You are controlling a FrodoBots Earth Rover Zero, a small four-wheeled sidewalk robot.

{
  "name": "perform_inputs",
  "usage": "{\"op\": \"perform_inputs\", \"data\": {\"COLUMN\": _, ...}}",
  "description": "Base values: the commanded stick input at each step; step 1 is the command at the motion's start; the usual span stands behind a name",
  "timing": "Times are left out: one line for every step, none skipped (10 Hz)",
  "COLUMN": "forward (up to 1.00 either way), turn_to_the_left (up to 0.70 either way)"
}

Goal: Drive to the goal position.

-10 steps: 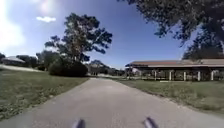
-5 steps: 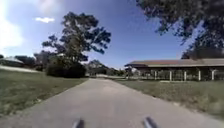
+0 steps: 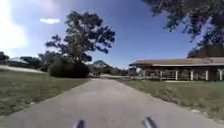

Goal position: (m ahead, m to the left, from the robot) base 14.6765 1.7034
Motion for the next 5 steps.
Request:
{"op": "perform_inputs", "data": {"forward": 0.70, "turn_to_the_left": 0.00}}
{"op": "perform_inputs", "data": {"forward": 0.70, "turn_to_the_left": 0.00}}
{"op": "perform_inputs", "data": {"forward": 0.70, "turn_to_the_left": 0.00}}
{"op": "perform_inputs", "data": {"forward": 0.70, "turn_to_the_left": 0.00}}
{"op": "perform_inputs", "data": {"forward": 0.70, "turn_to_the_left": 0.00}}
